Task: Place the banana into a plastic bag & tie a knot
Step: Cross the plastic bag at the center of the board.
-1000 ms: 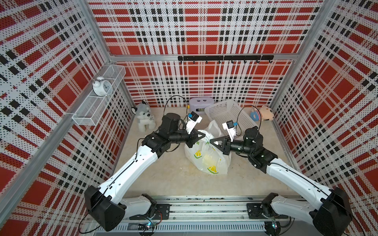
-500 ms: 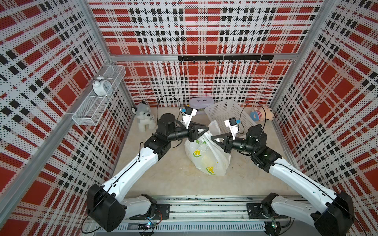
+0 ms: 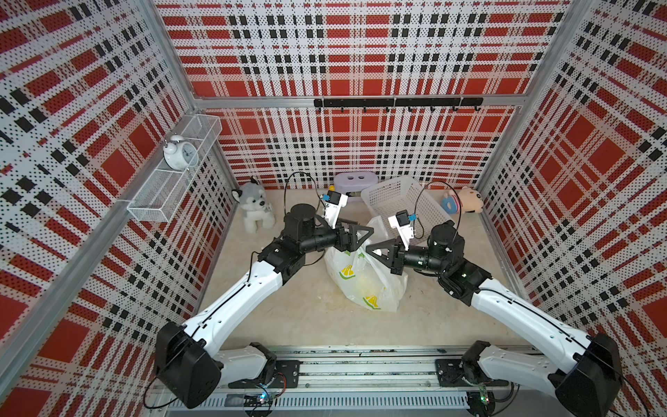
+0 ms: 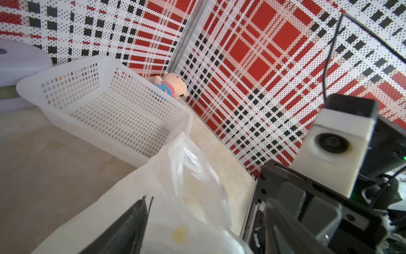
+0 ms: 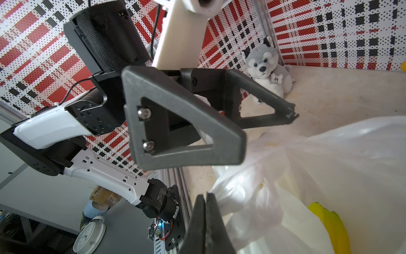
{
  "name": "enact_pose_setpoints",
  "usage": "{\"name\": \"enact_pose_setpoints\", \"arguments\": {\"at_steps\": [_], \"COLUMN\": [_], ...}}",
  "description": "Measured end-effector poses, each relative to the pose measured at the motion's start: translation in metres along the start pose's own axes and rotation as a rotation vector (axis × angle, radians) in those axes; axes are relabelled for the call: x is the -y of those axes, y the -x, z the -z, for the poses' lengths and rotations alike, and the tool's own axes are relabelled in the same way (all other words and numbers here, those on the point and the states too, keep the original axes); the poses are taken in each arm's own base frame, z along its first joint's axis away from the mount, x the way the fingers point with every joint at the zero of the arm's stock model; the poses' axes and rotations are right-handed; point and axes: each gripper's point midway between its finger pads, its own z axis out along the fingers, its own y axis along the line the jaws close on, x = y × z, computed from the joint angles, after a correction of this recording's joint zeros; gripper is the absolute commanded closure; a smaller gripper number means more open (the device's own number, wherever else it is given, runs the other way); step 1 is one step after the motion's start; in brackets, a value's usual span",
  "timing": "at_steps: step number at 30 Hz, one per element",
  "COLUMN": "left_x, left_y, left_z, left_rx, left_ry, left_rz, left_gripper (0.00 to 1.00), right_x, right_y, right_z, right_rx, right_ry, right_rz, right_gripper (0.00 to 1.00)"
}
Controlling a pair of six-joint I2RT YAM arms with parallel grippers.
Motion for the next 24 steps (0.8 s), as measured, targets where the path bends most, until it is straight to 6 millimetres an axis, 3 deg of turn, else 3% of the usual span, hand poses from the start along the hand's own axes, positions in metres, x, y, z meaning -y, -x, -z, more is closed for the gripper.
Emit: {"name": "enact_pose_setpoints", "arguments": {"at_steps": [3, 7, 9, 11, 15, 17, 18, 19, 24], "left_x": [-0.001, 0.006, 0.008, 0.009, 0.009, 0.009, 0.009, 0.009, 0.011], "left_y": [-0.007, -0.011, -0.012, -0.012, -0.012, -0.012, -0.013, -0.014, -0.015], "left_z": [-0.003, -0.009, -0.011, -0.012, -0.013, -0.014, -0.015, -0.015, -0.017], "left_rx": [-0.010, -0.014, -0.016, -0.013, -0.009, -0.009, -0.011, -0.013, -0.013], "left_ry": [0.009, -0.002, -0.007, -0.005, 0.002, 0.000, -0.002, -0.004, -0.013], "left_rz": [0.025, 0.051, 0.058, 0.062, 0.071, 0.069, 0.067, 0.068, 0.031], "left_gripper": [0.32, 0.76, 0.91, 0.95, 0.98, 0.93, 0.96, 1.00, 1.00], "right_x": [-0.005, -0.006, -0.004, -0.004, -0.005, -0.004, -0.004, -0.003, -0.009], "right_y": [-0.003, -0.008, -0.010, -0.011, -0.011, -0.012, -0.013, -0.014, -0.009], "right_z": [-0.003, -0.007, -0.009, -0.010, -0.010, -0.010, -0.009, -0.008, 0.006], "right_rx": [-0.009, -0.024, -0.029, -0.032, -0.033, -0.037, -0.039, -0.044, -0.039], "right_ry": [0.014, 0.021, 0.019, 0.019, 0.021, 0.019, 0.014, 0.008, -0.014], "right_rz": [0.006, 0.001, -0.002, -0.004, -0.002, 0.012, 0.017, 0.020, 0.058], "right_gripper": [1.00, 1.00, 1.00, 0.96, 0.64, 0.54, 0.49, 0.46, 0.36]}}
